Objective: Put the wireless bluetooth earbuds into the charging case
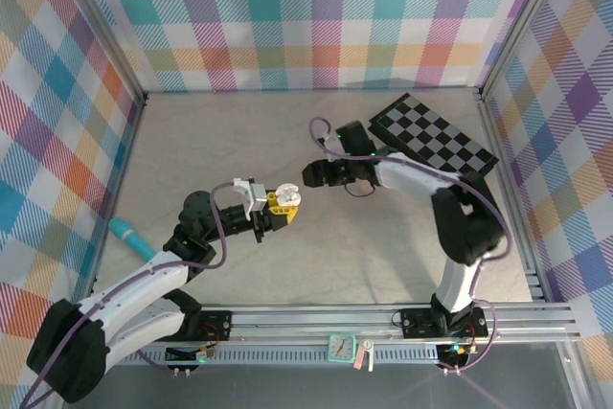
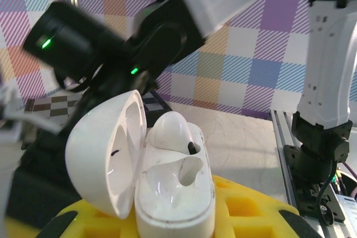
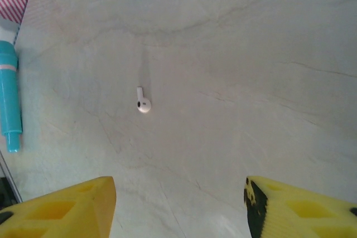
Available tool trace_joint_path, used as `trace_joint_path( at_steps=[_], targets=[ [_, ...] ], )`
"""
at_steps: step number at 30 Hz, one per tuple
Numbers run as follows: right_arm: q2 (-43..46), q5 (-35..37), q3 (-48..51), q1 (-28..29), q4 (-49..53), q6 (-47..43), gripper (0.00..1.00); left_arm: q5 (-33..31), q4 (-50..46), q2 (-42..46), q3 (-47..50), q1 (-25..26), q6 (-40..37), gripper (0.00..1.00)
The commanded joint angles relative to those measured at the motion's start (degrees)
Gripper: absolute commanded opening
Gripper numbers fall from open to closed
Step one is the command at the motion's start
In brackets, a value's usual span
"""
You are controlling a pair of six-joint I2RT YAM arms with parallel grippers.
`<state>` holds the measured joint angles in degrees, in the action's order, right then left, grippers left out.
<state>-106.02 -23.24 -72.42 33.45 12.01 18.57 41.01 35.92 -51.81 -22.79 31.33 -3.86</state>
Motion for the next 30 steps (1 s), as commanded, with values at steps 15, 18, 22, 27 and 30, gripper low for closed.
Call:
trace_joint_path(
  at_steps=[15, 18, 22, 27, 30],
  targets=[
    [-27.68, -1.39, -31.28, 9.39, 12.18, -4.0, 0.46, 1.15, -11.23, 7.77, -4.37, -0.57, -2.87, 0.06],
    [-30.21, -1.55, -34.45, 9.85, 14.79, -5.61, 0.45, 1.25, -11.22, 7.76, -4.31, -0.57, -2.93, 0.06],
    [-32.85, -3.01, -37.66, 10.58, 18.1, -8.23, 0.42, 1.38, -11.09, 7.6, -4.2, -0.57, -2.91, 0.06],
    [-33.79, -1.25, -39.56, 12.45, 22.96, -13.48, 0.38, 1.69, -11.16, 7.61, -4.29, -0.57, -2.82, 0.06],
    [-33.99, 2.44, -40.41, 13.77, 26.34, -16.42, 0.36, 1.78, -11.14, 7.6, -4.2, -0.57, -2.82, 0.06]
  ],
)
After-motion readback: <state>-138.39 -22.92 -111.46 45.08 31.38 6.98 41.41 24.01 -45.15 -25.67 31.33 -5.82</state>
